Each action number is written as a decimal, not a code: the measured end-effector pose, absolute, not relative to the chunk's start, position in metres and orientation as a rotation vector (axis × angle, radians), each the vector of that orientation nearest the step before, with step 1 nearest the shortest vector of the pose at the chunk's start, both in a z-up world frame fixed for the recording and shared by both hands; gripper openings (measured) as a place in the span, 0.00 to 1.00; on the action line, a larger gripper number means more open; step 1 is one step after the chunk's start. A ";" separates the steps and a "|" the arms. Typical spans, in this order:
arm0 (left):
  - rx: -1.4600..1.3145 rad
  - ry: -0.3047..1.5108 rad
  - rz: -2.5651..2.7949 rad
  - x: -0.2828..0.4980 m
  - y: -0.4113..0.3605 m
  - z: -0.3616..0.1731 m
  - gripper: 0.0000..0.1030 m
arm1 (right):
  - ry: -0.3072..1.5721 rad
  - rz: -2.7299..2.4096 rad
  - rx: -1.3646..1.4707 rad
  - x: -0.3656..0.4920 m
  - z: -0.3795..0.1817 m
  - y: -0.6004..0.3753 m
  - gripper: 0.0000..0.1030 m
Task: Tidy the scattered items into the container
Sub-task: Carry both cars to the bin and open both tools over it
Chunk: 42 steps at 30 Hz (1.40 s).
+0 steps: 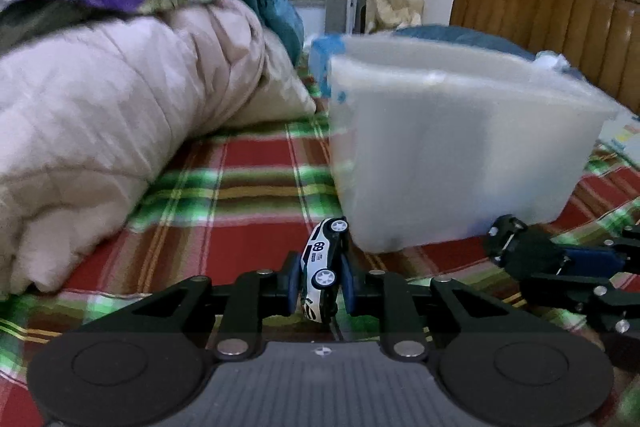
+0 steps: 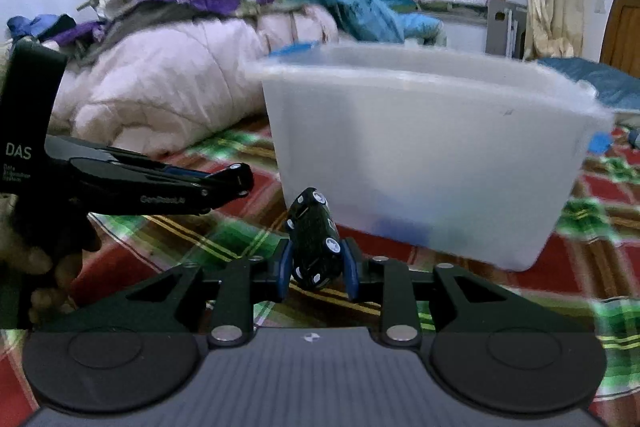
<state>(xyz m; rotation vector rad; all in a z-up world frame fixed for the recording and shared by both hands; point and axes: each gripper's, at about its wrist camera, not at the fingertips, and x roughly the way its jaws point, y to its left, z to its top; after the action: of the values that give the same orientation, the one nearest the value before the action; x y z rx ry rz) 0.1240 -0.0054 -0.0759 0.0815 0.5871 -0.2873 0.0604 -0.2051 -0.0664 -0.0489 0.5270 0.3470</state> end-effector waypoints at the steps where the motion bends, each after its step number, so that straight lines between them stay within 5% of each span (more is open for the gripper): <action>1: 0.082 0.586 -0.293 0.120 -0.004 -0.070 0.24 | 0.516 0.347 -0.047 0.057 -0.061 -0.208 0.29; 24: 0.036 0.418 -0.284 0.106 -0.041 0.098 0.24 | 0.313 0.249 -0.072 0.054 0.070 -0.270 0.29; 42: 0.037 0.574 -0.236 0.196 -0.092 0.065 0.24 | 0.497 0.179 -0.093 0.155 0.059 -0.293 0.29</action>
<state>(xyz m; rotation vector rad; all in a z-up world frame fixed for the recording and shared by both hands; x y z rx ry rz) 0.1963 -0.0921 0.0647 0.0373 0.5744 -0.2356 0.1546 -0.2930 0.0588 -0.0932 0.4974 0.1787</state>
